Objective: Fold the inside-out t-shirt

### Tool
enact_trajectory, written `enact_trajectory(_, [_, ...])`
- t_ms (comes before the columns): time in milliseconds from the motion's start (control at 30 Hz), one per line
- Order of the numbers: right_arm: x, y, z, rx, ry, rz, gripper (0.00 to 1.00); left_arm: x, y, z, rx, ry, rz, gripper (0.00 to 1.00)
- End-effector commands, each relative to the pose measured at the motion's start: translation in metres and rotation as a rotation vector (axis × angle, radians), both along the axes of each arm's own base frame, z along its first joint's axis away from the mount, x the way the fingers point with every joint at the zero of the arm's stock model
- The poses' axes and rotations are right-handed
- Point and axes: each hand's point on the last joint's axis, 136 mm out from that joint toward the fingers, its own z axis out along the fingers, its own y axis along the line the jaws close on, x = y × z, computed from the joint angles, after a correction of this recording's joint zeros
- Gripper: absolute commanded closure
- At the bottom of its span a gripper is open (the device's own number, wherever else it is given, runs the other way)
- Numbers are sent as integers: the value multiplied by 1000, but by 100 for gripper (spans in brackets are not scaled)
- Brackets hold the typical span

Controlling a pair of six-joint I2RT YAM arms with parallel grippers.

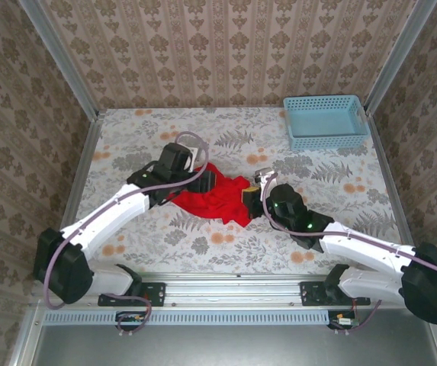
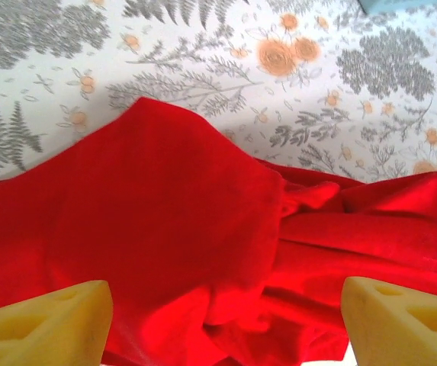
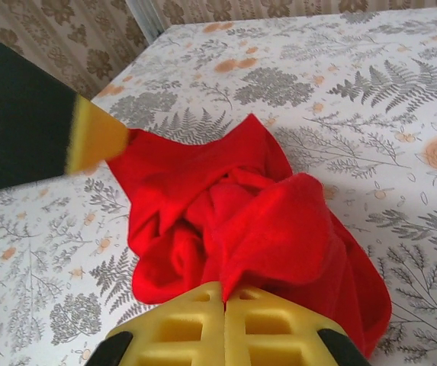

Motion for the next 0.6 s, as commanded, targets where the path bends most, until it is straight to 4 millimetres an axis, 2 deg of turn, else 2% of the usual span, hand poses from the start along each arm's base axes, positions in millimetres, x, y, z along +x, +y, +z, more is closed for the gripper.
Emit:
enact_trajectory(0, [-3,7,26,62,-56,30,100,3,-12,-21,54,29,-63,22])
enact_trajectory(133, [-11,12,33,64,-72,59,100,9,-22,-38,90,67,-71,23])
enact_trajectory(200, [-14,13,34,61,-78,69,100,14,-18,-47,127,83,-38,26])
enact_trajectory(300, [-17,8,35,42,-89,64,100,27,2,-54,172,93,58,44])
enact_trajectory(367, [-16,-4,34,9,-102,23,100,35,19,-55,167,93,120,63])
enact_trajectory(400, [-15,-9,34,-8,-108,0,100,38,25,-54,155,93,142,69])
enact_trajectory(467, [-12,-23,34,-42,-112,-49,100,43,32,-51,107,95,154,79])
enact_trajectory(567, [-8,-29,39,-43,-110,-69,100,50,33,-39,54,85,155,95])
